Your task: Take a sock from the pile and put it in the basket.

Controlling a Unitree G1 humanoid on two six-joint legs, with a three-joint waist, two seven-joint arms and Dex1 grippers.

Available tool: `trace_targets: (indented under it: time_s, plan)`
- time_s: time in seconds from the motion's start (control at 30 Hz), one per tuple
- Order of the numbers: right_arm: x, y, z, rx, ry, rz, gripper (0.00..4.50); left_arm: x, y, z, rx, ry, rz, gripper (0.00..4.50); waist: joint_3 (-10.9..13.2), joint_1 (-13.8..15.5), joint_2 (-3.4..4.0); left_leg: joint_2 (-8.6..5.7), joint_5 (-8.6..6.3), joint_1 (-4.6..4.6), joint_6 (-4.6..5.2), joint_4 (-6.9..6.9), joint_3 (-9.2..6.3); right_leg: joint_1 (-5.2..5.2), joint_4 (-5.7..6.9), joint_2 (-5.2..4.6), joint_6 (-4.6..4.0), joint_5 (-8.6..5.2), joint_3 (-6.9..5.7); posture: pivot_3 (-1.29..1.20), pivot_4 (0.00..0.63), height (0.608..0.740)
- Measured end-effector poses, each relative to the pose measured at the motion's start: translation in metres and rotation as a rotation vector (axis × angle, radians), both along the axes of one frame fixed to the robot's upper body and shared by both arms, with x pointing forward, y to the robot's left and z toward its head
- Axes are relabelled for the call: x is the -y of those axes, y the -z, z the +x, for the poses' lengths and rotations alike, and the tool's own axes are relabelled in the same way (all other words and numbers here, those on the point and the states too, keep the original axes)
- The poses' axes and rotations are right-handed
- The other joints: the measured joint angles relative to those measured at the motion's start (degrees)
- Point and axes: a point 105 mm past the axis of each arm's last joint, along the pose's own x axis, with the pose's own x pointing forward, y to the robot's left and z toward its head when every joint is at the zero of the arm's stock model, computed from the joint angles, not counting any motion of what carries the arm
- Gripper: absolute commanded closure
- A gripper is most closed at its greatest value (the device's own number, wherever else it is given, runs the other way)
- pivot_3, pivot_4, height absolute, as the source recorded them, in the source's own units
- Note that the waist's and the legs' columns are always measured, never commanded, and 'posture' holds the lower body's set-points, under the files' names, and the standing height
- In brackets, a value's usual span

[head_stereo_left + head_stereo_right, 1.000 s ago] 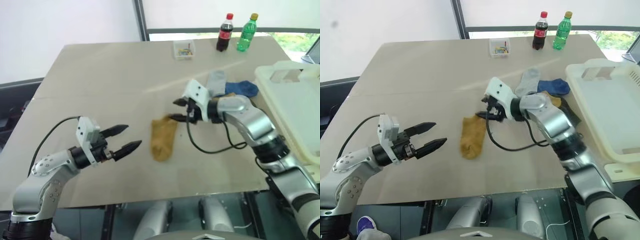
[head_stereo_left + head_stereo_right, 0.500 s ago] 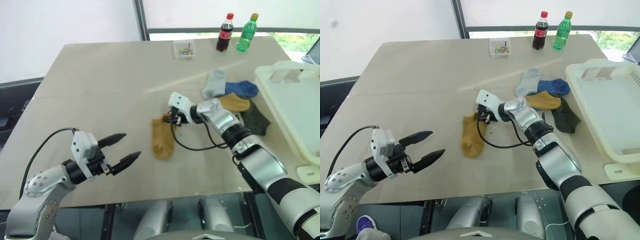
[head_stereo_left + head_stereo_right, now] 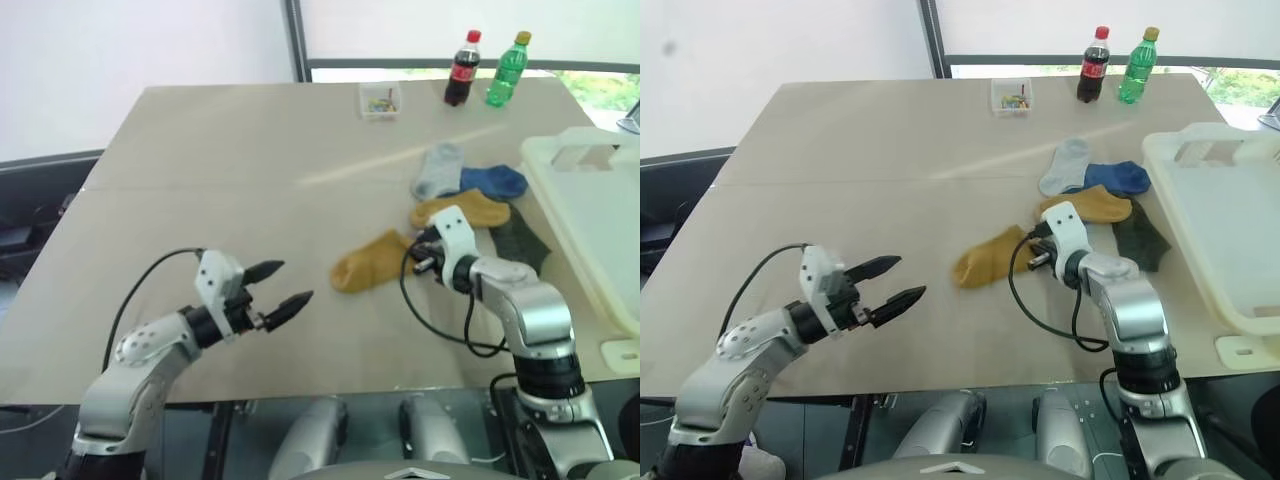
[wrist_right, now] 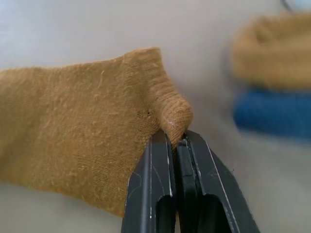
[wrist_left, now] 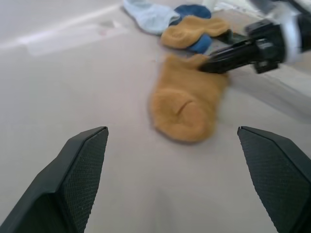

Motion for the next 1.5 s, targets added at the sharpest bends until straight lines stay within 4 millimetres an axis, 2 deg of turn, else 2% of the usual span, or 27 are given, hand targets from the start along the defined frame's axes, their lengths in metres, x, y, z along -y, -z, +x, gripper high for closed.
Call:
trace_targets:
  time_s: [0.13,0.27,0.37,0.47,0.63,0.83,0.97,1.1,1.33,1.5]
  plan:
    - [0.003,0.001,-0.016,-0.029,0.089,0.006,4.45,0.008,0.002,0.018,-0.078,-0.015,-0.023,0.00,0.0,-0.2,0.00,0.01,0.04,0.02,-0.05,0.02,-0.04,0.00,0.09,0.02,0.00,-0.01,-0.03,0.00,0.150,0.740]
    - [0.002,0.002,-0.020,-0.040,0.131,0.018,4.45,0.020,0.007,0.031,-0.157,0.002,-0.013,0.00,0.0,-0.5,-0.02,0.00,0.06,0.02,-0.08,0.03,-0.01,-0.01,0.09,0.02,0.01,-0.01,-0.02,0.00,0.150,0.740]
    - [0.001,0.001,-0.021,-0.041,0.151,0.026,4.50,0.034,0.013,0.036,-0.191,0.037,-0.007,0.75,0.0,-0.5,-0.02,0.00,0.13,0.02,-0.21,0.03,-0.01,-0.01,0.10,0.02,0.00,0.00,-0.02,0.00,0.150,0.740]
    - [0.001,0.001,-0.021,-0.042,0.168,0.031,4.50,0.051,0.026,0.041,-0.240,0.079,0.025,2.07,0.0,-0.5,-0.02,0.00,0.13,0.02,-0.20,0.03,-0.01,0.00,0.10,0.02,0.00,0.00,-0.02,0.00,0.150,0.740]
    - [0.004,0.001,-0.025,-0.047,0.182,0.033,4.50,0.070,0.032,0.048,-0.232,0.112,0.068,4.45,0.0,-0.4,-0.03,-0.01,0.14,0.02,-0.22,0.03,-0.01,0.00,0.10,0.01,0.00,-0.01,-0.01,0.00,0.150,0.740]
    - [0.011,0.002,-0.036,-0.055,0.176,0.015,4.50,0.069,0.032,0.043,-0.243,0.149,0.052,4.45,0.0,-0.4,-0.03,0.00,0.12,-0.02,-0.19,0.03,-0.03,-0.02,0.09,0.00,0.00,-0.01,-0.02,0.00,0.150,0.740]
    - [0.021,0.003,-0.052,-0.059,0.150,-0.014,4.50,0.048,0.029,0.033,-0.260,0.185,0.067,4.45,0.0,-0.6,-0.01,0.03,0.06,-0.02,-0.08,0.00,-0.04,-0.06,0.09,0.02,0.00,-0.02,-0.03,0.00,0.150,0.740]
    - [0.017,0.002,-0.064,-0.057,0.091,-0.020,4.50,0.044,0.025,0.027,-0.263,0.203,0.084,4.45,0.0,-0.5,-0.02,0.02,0.04,-0.03,-0.05,0.00,-0.03,-0.01,0.00,0.00,0.03,-0.02,-0.04,0.00,0.150,0.740]
    - [0.011,0.008,-0.070,-0.073,0.078,-0.021,4.50,0.042,0.028,0.015,-0.280,0.217,0.101,4.45,0.0,-0.5,-0.02,0.05,0.04,-0.04,-0.06,-0.01,-0.04,-0.02,0.01,0.01,0.02,-0.02,-0.04,0.00,0.150,0.740]
    - [0.010,0.010,-0.074,-0.064,0.053,-0.030,4.50,0.043,0.028,0.014,-0.288,0.218,0.101,4.45,0.0,-0.4,-0.03,0.05,0.04,-0.04,-0.06,-0.01,-0.04,-0.01,-0.03,0.01,0.02,-0.02,-0.06,0.00,0.150,0.740]
